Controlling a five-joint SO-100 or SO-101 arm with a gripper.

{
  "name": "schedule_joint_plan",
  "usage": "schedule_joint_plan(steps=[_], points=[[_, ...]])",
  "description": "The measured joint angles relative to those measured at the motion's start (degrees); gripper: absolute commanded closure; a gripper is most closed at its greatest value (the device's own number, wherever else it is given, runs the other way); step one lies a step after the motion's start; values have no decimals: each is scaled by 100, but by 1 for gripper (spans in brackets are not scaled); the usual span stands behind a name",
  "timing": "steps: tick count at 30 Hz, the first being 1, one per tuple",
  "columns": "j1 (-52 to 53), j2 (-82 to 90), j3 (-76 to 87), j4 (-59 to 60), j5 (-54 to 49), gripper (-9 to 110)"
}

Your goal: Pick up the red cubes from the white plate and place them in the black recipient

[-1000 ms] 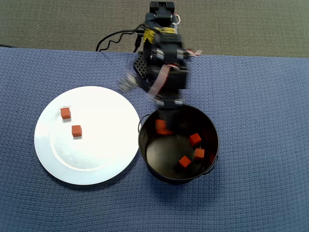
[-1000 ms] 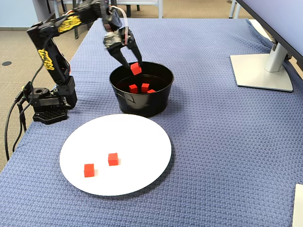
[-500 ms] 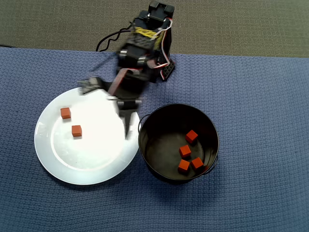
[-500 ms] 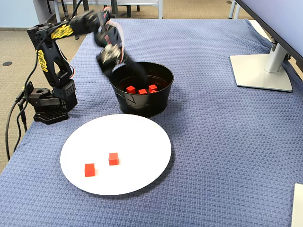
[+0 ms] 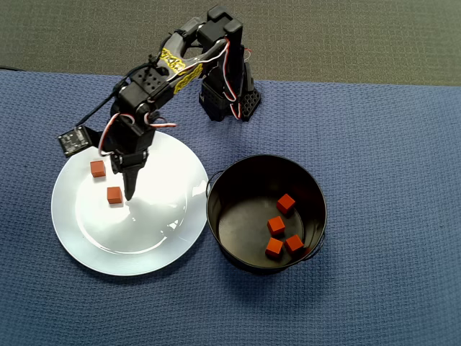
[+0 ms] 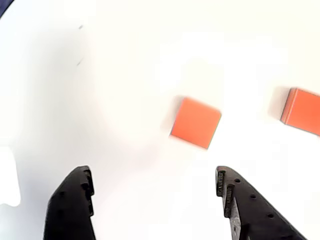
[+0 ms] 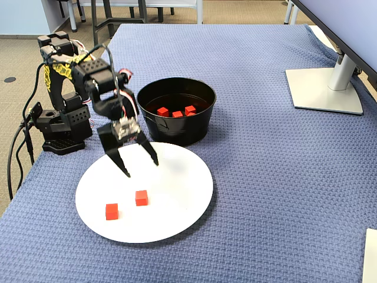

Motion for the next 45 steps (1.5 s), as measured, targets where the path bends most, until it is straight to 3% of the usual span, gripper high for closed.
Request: schedule_joint_plan(steps=[5,19,41,45], points=[[167,-492,70,-492,97,83],[308,-1318,-475,-615,1854,85],[88,-2276,-1529,343,2268,88],[26,-2276,-1547,448,2276,96]])
